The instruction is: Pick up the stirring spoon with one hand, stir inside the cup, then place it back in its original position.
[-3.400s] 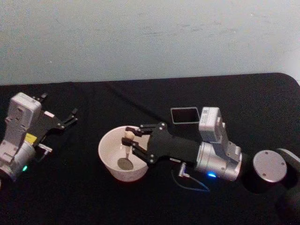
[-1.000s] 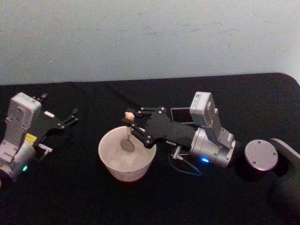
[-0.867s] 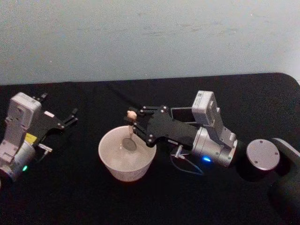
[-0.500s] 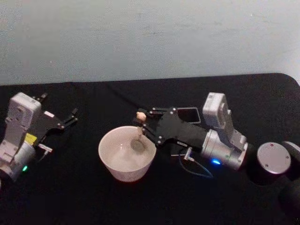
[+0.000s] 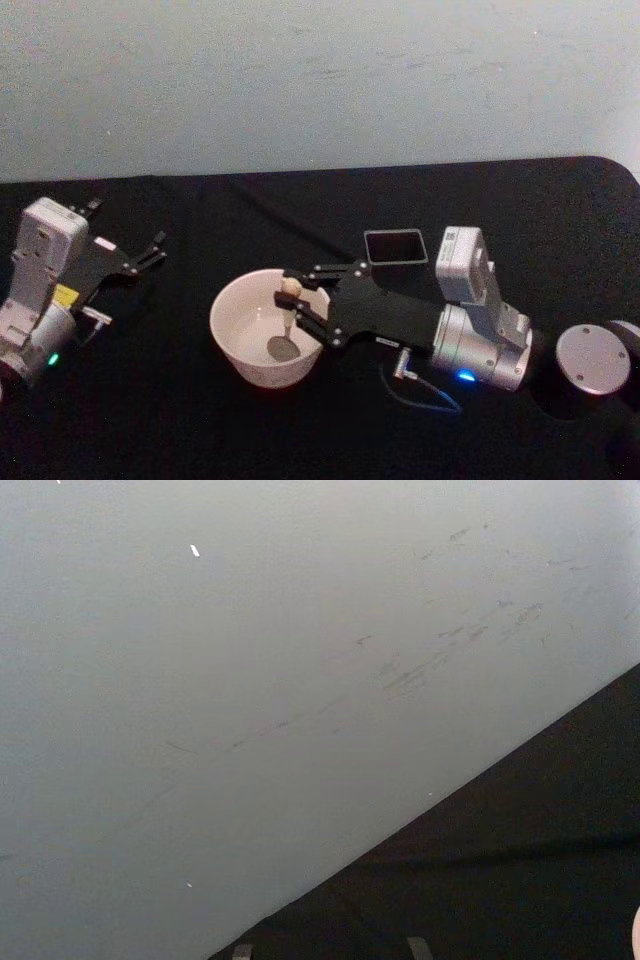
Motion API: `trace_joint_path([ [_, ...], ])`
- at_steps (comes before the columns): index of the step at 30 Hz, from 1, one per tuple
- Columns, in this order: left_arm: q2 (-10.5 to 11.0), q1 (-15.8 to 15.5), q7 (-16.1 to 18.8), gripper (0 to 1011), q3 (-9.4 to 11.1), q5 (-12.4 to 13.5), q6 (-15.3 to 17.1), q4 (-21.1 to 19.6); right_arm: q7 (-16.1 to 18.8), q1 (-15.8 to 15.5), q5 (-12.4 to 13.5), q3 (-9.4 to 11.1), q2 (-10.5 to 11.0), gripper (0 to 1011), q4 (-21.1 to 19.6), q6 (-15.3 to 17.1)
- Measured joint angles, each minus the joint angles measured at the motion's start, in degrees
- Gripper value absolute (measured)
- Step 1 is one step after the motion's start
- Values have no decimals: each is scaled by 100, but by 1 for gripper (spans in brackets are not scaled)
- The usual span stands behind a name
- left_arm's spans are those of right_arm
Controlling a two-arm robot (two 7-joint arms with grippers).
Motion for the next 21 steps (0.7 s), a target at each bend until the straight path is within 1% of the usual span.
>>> trace_joint_path([
  [5,0,0,0,1001,0,0,0,0,11,44,15,-86,-89,212,-4,21],
  [10,0,0,0,1001,0,0,0,0,-55,161,5,-120,-223,213,113,3],
  [12,0,0,0,1001,0,0,0,0,-131,268,-34,-126,-329,212,249,-27],
  [17,0,0,0,1001,0,0,0,0,-272,432,-150,-118,-471,212,506,-78],
  [21,0,0,0,1001,0,0,0,0,-353,502,-224,-85,-513,212,647,-90],
])
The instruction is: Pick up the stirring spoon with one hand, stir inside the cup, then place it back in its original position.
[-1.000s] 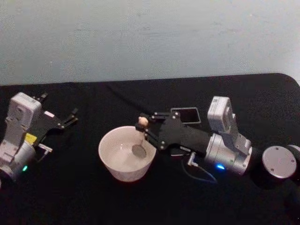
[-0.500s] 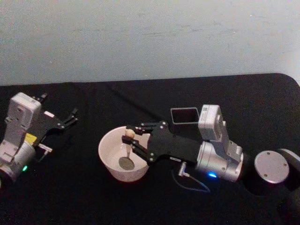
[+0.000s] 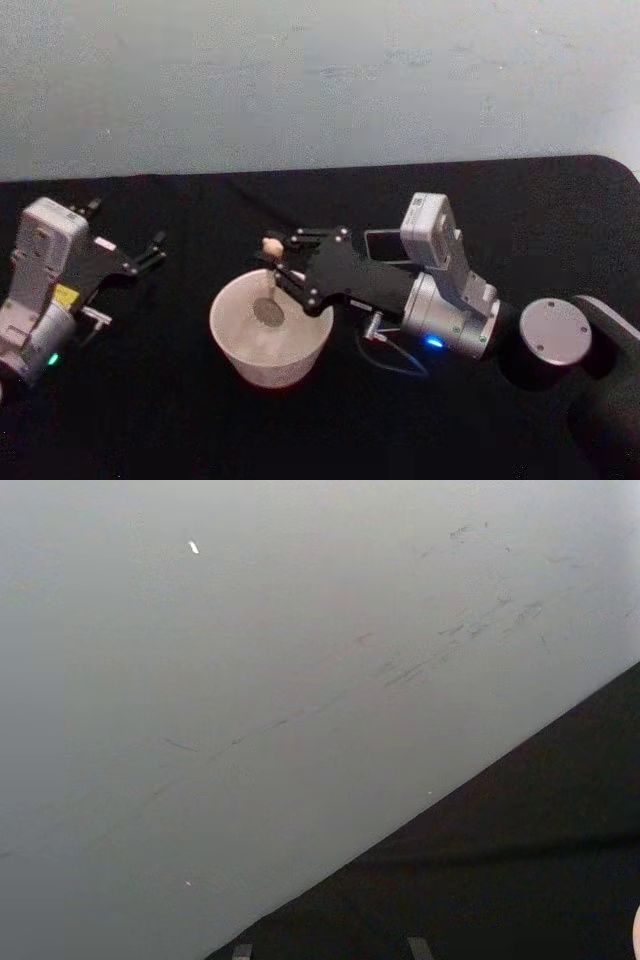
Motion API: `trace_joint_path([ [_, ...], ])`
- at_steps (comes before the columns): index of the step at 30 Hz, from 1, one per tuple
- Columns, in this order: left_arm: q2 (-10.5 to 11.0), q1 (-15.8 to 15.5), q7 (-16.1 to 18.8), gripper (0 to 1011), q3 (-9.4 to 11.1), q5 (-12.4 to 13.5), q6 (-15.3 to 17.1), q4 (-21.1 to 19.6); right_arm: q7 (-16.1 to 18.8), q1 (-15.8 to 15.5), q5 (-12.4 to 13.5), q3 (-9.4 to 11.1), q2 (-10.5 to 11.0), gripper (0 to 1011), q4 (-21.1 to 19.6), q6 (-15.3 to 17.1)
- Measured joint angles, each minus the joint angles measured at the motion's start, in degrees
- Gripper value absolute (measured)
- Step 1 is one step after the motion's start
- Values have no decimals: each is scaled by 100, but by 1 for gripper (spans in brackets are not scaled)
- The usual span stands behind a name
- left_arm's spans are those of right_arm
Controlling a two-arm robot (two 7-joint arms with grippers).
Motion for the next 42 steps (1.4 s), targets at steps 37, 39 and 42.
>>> trace_joint_path([
  [37,0,0,0,1001,0,0,0,0,290,-624,261,58,493,212,-786,259],
  [39,0,0,0,1001,0,0,0,0,294,-612,265,32,471,212,-788,259],
  [42,0,0,0,1001,0,0,0,0,294,-556,277,-10,394,212,-772,248],
])
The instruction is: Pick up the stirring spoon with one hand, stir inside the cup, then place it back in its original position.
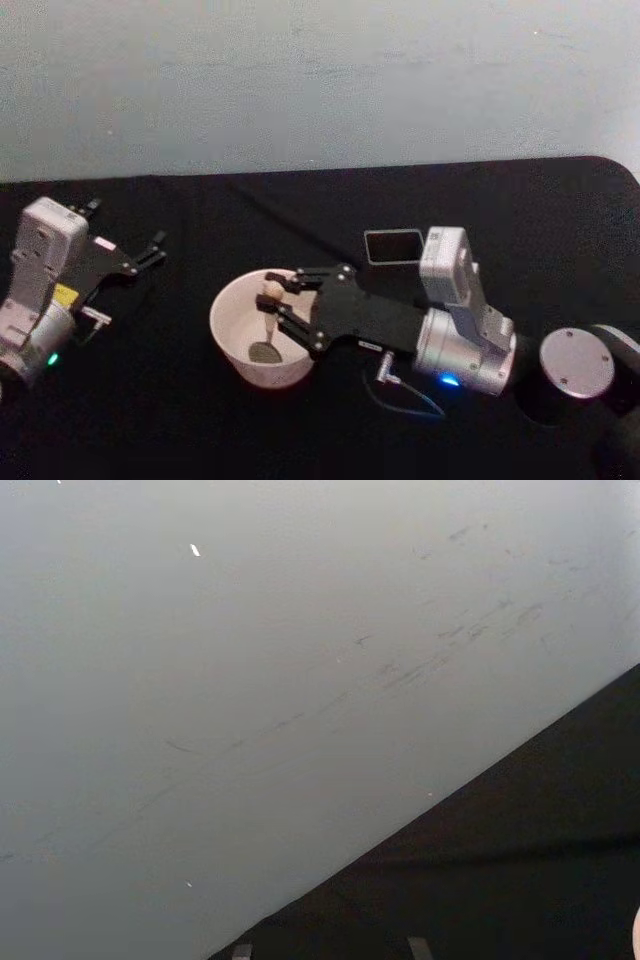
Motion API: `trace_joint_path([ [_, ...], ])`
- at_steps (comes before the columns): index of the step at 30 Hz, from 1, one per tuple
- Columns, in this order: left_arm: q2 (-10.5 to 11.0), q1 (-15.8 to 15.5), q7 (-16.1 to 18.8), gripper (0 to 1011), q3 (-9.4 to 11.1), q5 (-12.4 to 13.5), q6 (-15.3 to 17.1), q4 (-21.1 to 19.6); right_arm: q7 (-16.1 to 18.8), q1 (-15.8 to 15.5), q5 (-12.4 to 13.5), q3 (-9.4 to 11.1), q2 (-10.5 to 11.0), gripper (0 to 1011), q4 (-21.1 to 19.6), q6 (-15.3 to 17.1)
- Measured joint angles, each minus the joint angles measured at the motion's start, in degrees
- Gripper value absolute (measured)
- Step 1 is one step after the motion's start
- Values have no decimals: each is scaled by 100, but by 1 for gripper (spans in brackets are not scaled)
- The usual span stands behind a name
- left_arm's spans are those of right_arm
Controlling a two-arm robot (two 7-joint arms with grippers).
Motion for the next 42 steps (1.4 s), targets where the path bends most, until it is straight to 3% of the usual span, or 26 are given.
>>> trace_joint_path([
  [9,0,0,0,1001,0,0,0,0,-208,320,-156,-59,-308,213,419,-125],
  [18,0,0,0,1002,0,0,0,0,-403,471,-275,69,-403,213,707,-170],
  [29,0,0,0,1001,0,0,0,0,-435,430,-285,185,-363,212,685,-163],
  [42,0,0,0,1002,0,0,0,0,-255,228,88,514,-17,212,15,-313],
])
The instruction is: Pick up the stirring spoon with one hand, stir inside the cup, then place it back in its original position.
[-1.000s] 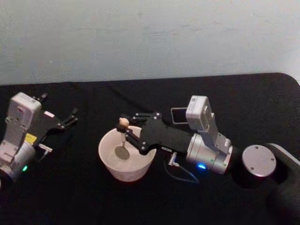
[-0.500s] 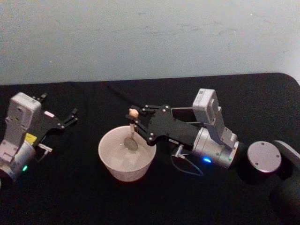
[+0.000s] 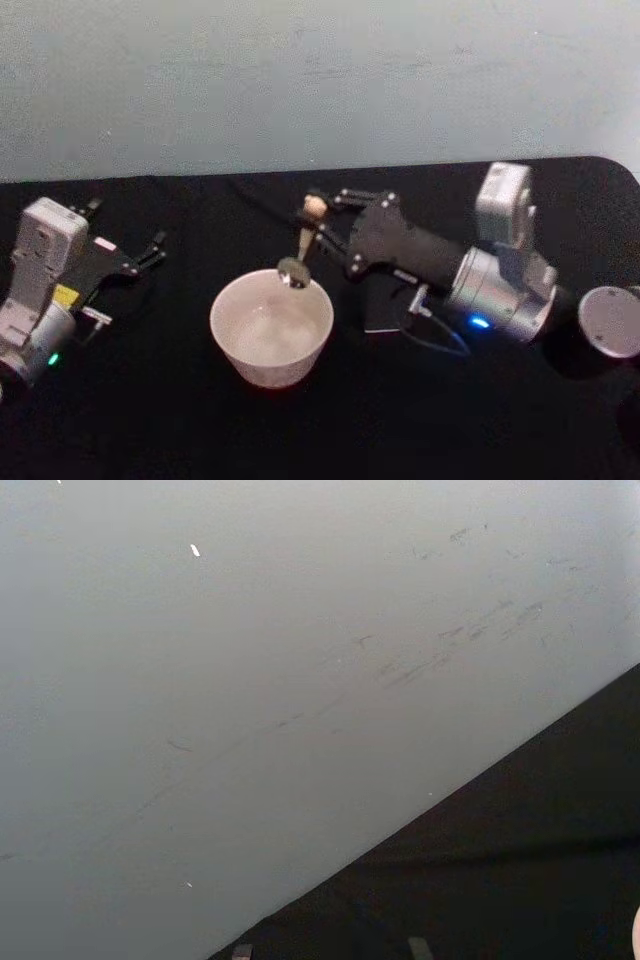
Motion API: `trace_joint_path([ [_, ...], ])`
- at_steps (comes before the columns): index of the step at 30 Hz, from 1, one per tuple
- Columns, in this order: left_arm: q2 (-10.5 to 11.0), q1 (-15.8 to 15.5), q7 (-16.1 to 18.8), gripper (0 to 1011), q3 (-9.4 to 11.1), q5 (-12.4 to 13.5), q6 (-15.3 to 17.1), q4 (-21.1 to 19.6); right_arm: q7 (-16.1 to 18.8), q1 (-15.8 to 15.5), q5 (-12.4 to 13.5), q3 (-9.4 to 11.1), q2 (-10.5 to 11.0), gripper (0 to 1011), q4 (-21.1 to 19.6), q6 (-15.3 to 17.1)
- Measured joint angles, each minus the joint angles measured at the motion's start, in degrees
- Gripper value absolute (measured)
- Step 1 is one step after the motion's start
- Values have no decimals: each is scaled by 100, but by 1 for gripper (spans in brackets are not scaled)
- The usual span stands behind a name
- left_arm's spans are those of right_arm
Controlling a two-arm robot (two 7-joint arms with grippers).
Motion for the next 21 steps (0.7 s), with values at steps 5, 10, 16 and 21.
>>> trace_joint_path([
  [5,0,0,0,1001,0,0,0,0,38,-97,210,185,159,213,-339,-72],
  [10,0,0,0,1001,0,0,0,0,43,-184,388,364,290,212,-603,-134],
  [16,0,0,0,1001,0,0,0,0,24,-267,512,560,441,212,-811,-168],
  [21,0,0,0,1001,0,0,0,0,-42,-402,572,784,650,213,-943,-164],
])
